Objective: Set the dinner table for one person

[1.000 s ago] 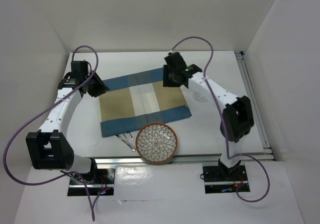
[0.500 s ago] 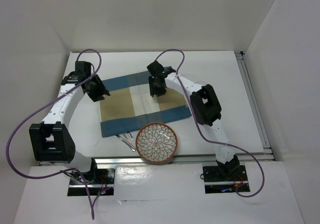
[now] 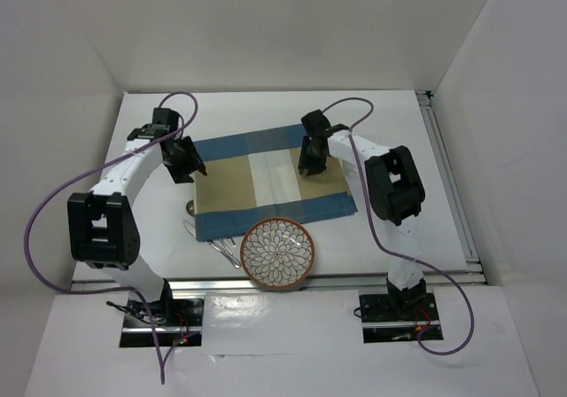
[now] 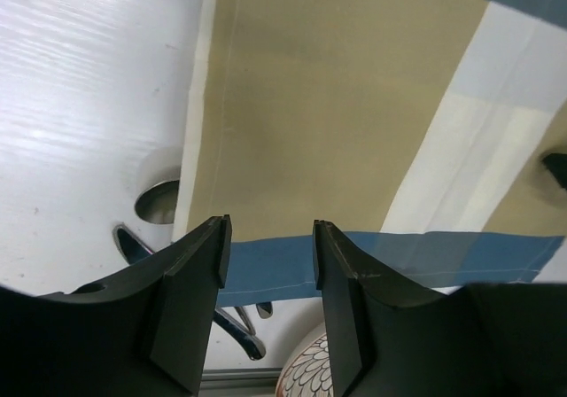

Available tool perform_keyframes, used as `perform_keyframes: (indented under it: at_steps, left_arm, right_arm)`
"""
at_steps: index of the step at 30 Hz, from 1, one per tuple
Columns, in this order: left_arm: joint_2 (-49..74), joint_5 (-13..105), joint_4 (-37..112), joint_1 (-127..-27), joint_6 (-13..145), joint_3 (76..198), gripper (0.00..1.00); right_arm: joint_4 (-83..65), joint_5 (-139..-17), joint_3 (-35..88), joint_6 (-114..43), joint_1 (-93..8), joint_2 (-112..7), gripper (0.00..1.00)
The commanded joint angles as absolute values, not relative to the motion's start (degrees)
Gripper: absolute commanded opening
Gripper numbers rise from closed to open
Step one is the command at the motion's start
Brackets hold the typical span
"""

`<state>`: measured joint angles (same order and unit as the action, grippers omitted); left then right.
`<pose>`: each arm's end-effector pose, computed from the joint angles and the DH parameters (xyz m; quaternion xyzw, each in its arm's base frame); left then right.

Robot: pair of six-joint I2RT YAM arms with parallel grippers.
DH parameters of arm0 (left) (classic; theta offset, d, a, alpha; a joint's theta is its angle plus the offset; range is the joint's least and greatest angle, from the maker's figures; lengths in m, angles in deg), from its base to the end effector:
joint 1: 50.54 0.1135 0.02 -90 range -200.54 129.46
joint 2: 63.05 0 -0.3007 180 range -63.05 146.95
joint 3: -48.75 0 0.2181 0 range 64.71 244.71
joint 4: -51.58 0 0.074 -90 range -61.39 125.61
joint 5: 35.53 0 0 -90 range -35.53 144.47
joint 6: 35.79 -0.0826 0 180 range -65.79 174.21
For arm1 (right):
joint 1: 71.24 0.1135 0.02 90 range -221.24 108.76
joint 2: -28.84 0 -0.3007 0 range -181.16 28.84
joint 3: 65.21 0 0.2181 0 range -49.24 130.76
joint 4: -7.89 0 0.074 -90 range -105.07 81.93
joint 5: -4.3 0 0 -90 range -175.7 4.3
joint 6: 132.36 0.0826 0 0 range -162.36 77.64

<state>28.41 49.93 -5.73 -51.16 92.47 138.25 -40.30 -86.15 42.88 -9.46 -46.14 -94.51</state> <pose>0.3254 -0.0101 0.2723 -0.3009 0.9154 -0.1241 0.2370 0.4220 0.1970 0.1672 0.0671 0.9710 0.1080 0.2027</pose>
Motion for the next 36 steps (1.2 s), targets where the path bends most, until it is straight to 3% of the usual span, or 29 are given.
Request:
perform_keyframes:
  at_steps: [1,17,28,36]
  left_arm:
    - [32.4,50.4,-7.8,-53.9,90.1,142.0,0.59]
    - [65.5,61.1,-20.7,-63.5,91.6,168.1,0.56]
    - [77.9,59.9,-24.1,-63.5,90.4,184.3,0.55]
    - [84.8,57.9,-25.1,-62.9,87.8,197.1,0.56]
  right_arm:
    - [-43.1,-89.8,38.9,-7.7,-46.7,-94.7,0.40]
    - [-42.5,-89.8,37.1,-8.3,-49.2,-92.5,0.38]
    - [-40.9,-88.8,34.0,-10.4,-50.2,-91.8,0.38]
    - [-41.9,-88.8,39.3,-12.0,-50.8,-96.9,0.38]
